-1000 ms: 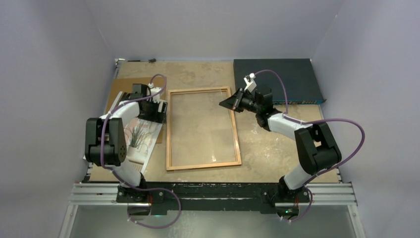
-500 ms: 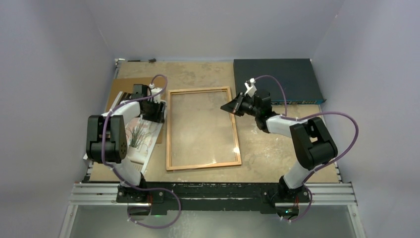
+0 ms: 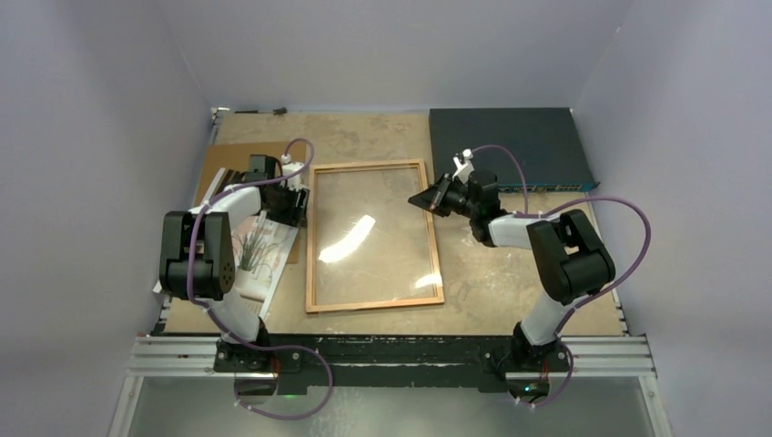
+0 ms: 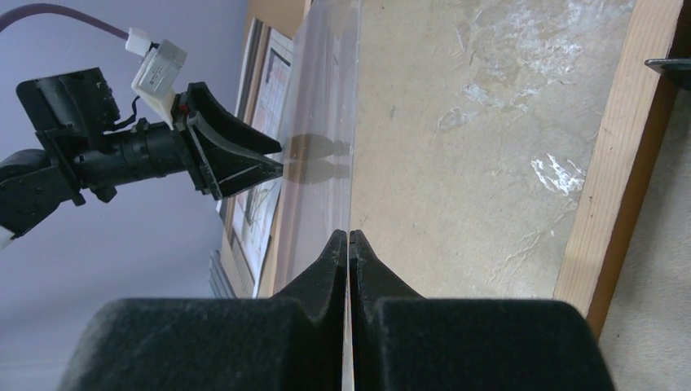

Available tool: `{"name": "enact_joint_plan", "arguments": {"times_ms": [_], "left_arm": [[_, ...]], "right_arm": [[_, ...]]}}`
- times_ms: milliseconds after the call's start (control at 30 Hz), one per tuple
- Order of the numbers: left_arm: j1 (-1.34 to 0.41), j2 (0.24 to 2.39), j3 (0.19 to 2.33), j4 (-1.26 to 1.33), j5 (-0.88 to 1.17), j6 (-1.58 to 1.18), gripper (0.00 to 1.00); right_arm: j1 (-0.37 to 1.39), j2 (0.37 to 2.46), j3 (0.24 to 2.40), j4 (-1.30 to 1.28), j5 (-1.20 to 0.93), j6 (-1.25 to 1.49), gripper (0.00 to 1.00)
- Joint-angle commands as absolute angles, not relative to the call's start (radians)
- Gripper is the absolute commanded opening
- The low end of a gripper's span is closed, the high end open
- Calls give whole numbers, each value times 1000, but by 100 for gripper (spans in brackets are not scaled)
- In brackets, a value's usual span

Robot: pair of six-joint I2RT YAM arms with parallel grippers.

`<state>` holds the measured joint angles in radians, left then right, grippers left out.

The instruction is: Put the photo into the frame

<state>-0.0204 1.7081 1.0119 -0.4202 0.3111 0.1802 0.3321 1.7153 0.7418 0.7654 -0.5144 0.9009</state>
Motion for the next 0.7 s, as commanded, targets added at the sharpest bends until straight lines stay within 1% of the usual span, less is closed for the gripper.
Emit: {"name": "enact_joint_plan", "arguments": {"times_ms": [0, 233, 533, 600, 667], "left_arm": [[-43, 1723, 1017, -463, 369, 194, 52], [-44, 1690, 1040, -514, 398, 207, 52], [-55, 1688, 1006, -520, 420, 214, 53], [-57, 1699, 993, -512, 420, 218, 52], [-57, 1711, 983, -506, 416, 224, 47]], "right_arm": [[324, 1715, 728, 855, -494, 919, 0], [319, 1748, 714, 895, -492, 943, 0], [312, 1774, 681, 960, -498, 976, 0], [312, 1779, 677, 970, -500, 982, 0], [311, 1784, 677, 983, -503, 987, 0]]}}
